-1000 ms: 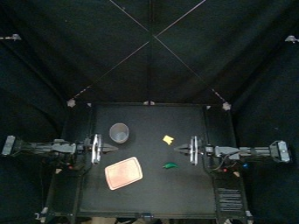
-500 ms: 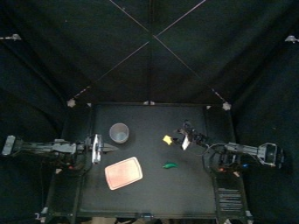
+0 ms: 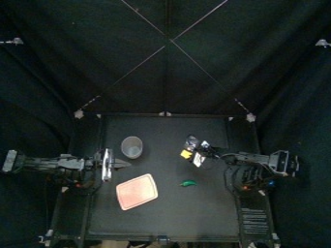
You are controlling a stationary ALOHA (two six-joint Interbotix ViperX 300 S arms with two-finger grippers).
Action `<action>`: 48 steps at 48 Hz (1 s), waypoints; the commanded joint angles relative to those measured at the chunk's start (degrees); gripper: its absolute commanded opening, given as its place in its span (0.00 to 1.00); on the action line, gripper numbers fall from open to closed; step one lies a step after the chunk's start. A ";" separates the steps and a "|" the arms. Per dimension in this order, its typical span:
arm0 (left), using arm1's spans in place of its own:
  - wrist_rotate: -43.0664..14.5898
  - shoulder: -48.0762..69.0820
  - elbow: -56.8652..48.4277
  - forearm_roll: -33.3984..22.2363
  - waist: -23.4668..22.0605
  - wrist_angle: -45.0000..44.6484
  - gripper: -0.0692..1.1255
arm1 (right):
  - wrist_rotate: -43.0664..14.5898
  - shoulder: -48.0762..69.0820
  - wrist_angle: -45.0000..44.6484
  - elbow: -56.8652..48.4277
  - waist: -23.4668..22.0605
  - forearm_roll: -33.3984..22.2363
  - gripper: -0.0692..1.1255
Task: Pick the fries then place it in the grey bowl
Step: Pick the fries
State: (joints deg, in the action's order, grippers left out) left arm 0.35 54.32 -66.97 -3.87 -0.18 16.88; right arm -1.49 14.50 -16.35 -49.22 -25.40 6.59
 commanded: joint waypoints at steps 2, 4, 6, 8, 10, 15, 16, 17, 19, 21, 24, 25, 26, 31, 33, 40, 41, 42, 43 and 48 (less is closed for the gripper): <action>0.00 -0.26 0.44 -0.09 -0.18 0.26 0.10 | 0.35 -4.22 -10.37 7.91 -2.90 -0.18 0.90; 0.00 -0.26 0.26 -0.09 -0.18 0.26 0.10 | 0.44 -5.89 -12.74 9.76 -3.52 -0.09 0.90; -0.09 -0.26 0.18 -0.09 -0.18 0.26 0.10 | 0.44 -7.47 -14.59 11.43 -3.87 -0.18 0.90; -0.09 -0.26 0.09 -0.09 -0.18 0.26 0.10 | 0.62 -9.14 -16.17 12.92 -4.22 -0.18 0.90; -0.09 -0.26 0.00 -0.09 -0.18 0.26 0.10 | 0.62 -10.90 -17.31 14.24 -4.39 -0.18 0.90; -0.09 -0.26 -0.26 -0.09 -0.18 0.26 0.10 | 0.70 -14.94 -18.98 16.70 -4.22 -0.18 0.90; -0.09 -0.26 -0.35 -0.09 -0.18 0.26 0.10 | 0.70 -16.00 -19.25 17.23 -4.13 -0.18 0.90; 0.00 -0.26 -0.44 -0.09 -0.18 0.26 0.10 | 0.70 -16.61 -19.34 17.58 -4.13 -0.18 0.90; 0.00 -0.26 -0.62 -0.18 -0.18 0.26 0.10 | 0.70 -17.75 -19.42 18.11 -4.13 -0.18 0.90; 0.00 -0.26 -0.70 -0.18 -0.18 0.26 0.10 | 0.62 -18.81 -19.42 18.54 -3.96 -0.26 0.90; 0.09 -0.26 -0.88 -0.53 -0.18 0.26 0.10 | 0.35 -19.95 -19.34 19.07 -3.87 -0.70 0.90; 0.09 -0.26 -0.97 -0.62 -0.18 0.26 0.10 | 0.09 -20.21 -19.42 19.16 -3.87 -1.05 0.90; 0.09 -0.26 -0.97 -0.70 -0.18 0.26 0.10 | -0.09 -20.48 -19.42 19.25 -3.78 -1.41 0.90; 0.09 -0.26 -1.05 -1.49 -0.18 0.26 0.10 | -0.18 -20.92 -19.34 19.16 -3.78 -1.93 0.90; 0.09 -0.26 -1.05 -1.93 -0.18 0.26 0.10 | -0.18 -21.09 -19.34 18.98 -3.78 -2.02 0.90; 0.00 -0.26 -1.14 -2.64 -0.18 0.26 0.10 | -0.09 -21.62 -18.81 18.54 -3.78 -2.02 0.90; 0.00 -0.26 -1.14 -2.64 -0.18 0.26 0.10 | -0.18 -21.71 -18.72 18.46 -3.78 -2.11 0.90; 0.00 -0.26 -1.14 -2.64 -0.18 0.26 0.10 | -0.18 -21.88 -18.54 18.37 -3.78 -2.02 0.90; 0.00 -0.26 -1.14 -2.64 -0.18 0.26 0.10 | -0.18 -21.97 -18.46 18.19 -3.78 -1.85 0.89; -0.09 -0.26 -1.14 -2.64 -0.18 0.35 0.10 | -0.26 -22.32 -18.11 18.02 -3.78 -1.67 0.87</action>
State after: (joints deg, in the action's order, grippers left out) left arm 0.35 54.32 -68.91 -6.50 -0.26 16.88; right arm -1.67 -8.88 -34.98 -31.64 -29.18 4.66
